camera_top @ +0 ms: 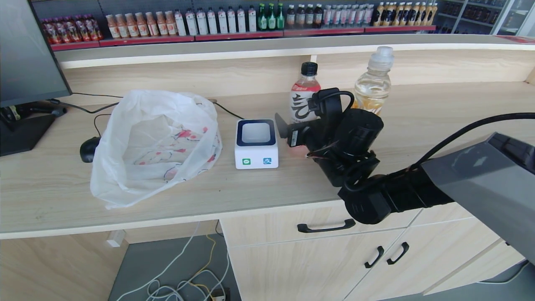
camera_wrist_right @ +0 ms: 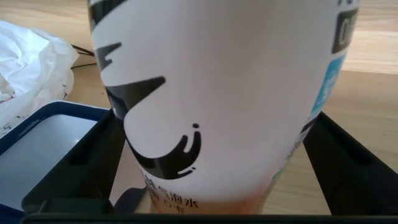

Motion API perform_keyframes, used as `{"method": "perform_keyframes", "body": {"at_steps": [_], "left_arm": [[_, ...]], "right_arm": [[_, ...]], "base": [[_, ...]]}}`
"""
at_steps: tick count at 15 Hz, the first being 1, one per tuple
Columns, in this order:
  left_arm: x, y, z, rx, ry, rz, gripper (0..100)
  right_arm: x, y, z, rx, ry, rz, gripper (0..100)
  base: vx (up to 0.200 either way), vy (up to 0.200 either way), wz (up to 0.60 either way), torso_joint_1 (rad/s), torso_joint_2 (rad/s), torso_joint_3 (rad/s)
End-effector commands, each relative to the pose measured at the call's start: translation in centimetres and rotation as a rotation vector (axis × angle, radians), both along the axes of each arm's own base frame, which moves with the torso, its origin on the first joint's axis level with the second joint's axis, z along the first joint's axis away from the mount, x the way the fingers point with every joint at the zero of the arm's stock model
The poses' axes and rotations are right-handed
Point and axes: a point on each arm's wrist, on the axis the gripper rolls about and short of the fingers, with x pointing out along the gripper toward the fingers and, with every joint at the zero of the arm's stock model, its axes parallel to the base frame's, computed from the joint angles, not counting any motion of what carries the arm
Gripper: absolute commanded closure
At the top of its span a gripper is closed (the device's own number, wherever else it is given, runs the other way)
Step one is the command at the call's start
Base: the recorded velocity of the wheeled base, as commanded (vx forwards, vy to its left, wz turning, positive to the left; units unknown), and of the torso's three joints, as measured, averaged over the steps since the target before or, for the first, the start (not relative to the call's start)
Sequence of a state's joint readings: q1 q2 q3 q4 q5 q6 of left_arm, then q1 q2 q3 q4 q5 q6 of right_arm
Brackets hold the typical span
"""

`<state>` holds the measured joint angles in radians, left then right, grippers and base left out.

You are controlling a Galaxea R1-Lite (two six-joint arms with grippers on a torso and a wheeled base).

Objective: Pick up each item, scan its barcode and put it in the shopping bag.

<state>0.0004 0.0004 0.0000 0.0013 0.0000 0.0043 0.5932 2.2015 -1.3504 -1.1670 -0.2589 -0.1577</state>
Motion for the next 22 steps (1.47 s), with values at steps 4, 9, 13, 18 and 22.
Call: {"method": "perform_keyframes", "body": {"at_steps": [4, 9, 13, 18, 22], "left_arm": [[0.0, 0.0, 0.0, 0.000, -0.002, 0.001, 0], [0.0, 0.0, 0.0, 0.000, 0.000, 0.001, 0], [0.0, 0.0, 0.0, 0.000, 0.000, 0.000, 0], [0.0, 0.0, 0.0, 0.000, 0.000, 0.001, 0], [0.0, 0.0, 0.0, 0.000, -0.002, 0.001, 0]], "right_arm": [[0.0, 0.0, 0.2, 0.001, -0.006, -0.002, 100], [0.0, 0.1, 0.8, 0.015, -0.028, -0.003, 100], [-0.3, 0.0, 1.4, 0.023, -0.040, -0.001, 100], [-1.5, -0.4, 3.7, 0.057, -0.080, 0.007, 100], [-3.5, -1.7, 6.3, 0.082, -0.120, 0.009, 100]], "base": [[0.000, 0.000, 0.00, 0.000, 0.00, 0.000], [0.000, 0.000, 0.00, 0.000, 0.00, 0.000], [0.000, 0.000, 0.00, 0.000, 0.00, 0.000], [0.000, 0.000, 0.00, 0.000, 0.00, 0.000], [0.000, 0.000, 0.00, 0.000, 0.00, 0.000]]}}
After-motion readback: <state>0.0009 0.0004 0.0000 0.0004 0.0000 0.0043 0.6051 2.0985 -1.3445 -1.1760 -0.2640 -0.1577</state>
